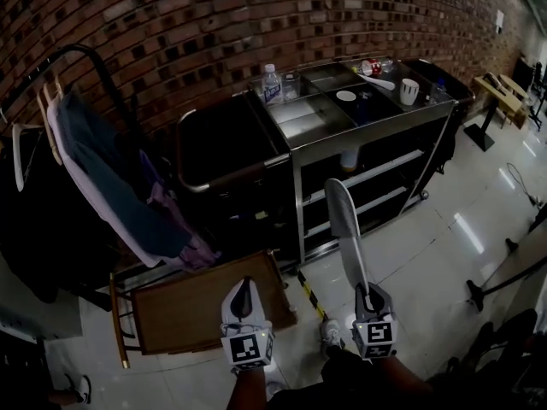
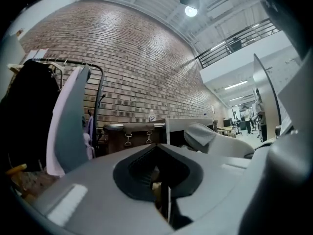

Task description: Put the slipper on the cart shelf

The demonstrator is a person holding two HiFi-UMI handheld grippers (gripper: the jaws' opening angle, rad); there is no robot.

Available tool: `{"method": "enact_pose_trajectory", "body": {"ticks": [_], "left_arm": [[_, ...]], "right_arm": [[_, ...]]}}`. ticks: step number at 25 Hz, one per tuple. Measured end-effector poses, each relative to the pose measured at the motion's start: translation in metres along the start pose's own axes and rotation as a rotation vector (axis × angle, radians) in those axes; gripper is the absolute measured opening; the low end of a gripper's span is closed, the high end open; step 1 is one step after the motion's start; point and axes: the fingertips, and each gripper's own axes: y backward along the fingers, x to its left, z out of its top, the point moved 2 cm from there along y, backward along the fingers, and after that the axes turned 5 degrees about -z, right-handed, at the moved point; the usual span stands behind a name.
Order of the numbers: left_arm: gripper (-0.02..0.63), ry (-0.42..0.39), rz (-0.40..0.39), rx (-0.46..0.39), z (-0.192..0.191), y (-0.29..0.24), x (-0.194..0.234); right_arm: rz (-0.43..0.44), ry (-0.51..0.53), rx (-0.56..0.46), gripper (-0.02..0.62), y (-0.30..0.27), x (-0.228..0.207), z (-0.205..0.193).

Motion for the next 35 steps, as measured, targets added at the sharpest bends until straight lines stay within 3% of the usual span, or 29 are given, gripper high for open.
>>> {"method": "enact_pose_trajectory", "body": {"ticks": [6, 13, 22, 35], "left_arm": [[0.015, 0.003, -0.015, 0.009, -0.008, -0.091, -0.032], [0.015, -0.035, 0.017, 0.039, -0.011, -0.153, -0.043], [0.015, -0.031, 0.096, 0.123, -0.03, -0.182, -0.011], [0.015, -0.004, 0.205, 0.165, -0.042, -0.188, 0.02]], "right_arm": [[0.051, 0.042, 0.057, 0.044, -0.087, -0.046, 0.008], [0.141, 0.032, 0.078, 0.044, -0.186, -0.058, 0.034], [0.239, -0.047, 0.132, 0.044, -0.292, -0.029, 0.047], [0.258, -0.199, 0.232, 0.044, -0.391, -0.016, 0.048]]}}
